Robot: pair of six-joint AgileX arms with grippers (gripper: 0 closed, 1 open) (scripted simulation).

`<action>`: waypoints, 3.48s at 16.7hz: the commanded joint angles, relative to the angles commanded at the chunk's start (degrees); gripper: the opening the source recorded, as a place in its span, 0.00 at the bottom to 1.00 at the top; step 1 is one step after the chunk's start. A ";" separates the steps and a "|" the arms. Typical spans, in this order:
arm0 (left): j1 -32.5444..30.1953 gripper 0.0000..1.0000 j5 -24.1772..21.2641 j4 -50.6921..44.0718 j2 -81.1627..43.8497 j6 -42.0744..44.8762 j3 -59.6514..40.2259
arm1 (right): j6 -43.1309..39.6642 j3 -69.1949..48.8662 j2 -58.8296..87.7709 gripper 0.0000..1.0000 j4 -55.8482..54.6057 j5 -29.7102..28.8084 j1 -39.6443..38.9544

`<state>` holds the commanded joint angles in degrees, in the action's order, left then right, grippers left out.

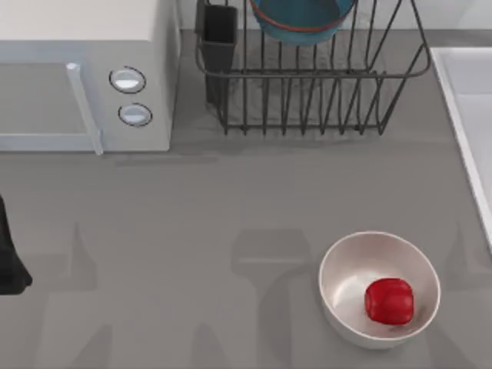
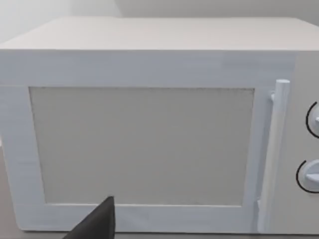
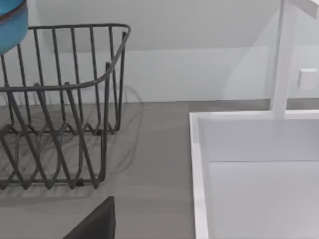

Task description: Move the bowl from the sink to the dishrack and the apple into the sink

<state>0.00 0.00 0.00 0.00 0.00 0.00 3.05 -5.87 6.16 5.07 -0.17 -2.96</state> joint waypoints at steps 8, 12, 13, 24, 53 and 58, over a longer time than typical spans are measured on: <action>0.00 1.00 0.00 0.00 0.00 0.00 0.00 | 15.04 -26.78 39.17 1.00 25.38 0.35 -14.64; 0.00 1.00 0.00 0.00 0.00 0.00 0.00 | 23.15 -40.88 62.57 1.00 39.15 0.73 -22.43; 0.00 1.00 0.00 0.00 0.00 0.00 0.00 | 24.93 -44.16 67.52 1.00 42.20 0.78 -24.21; 0.00 1.00 0.00 0.00 0.00 0.00 0.00 | 33.50 -60.95 89.06 1.00 56.53 0.16 -32.93; 0.00 1.00 0.00 0.00 0.00 0.00 0.00 | 33.85 -46.83 100.51 0.25 30.95 0.13 -33.10; 0.00 1.00 0.00 0.00 0.00 0.00 0.00 | 33.85 -46.83 100.51 0.00 30.95 0.13 -33.10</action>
<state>0.00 0.00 0.00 0.00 0.00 0.00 36.90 -52.70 106.67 36.03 -0.04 -36.07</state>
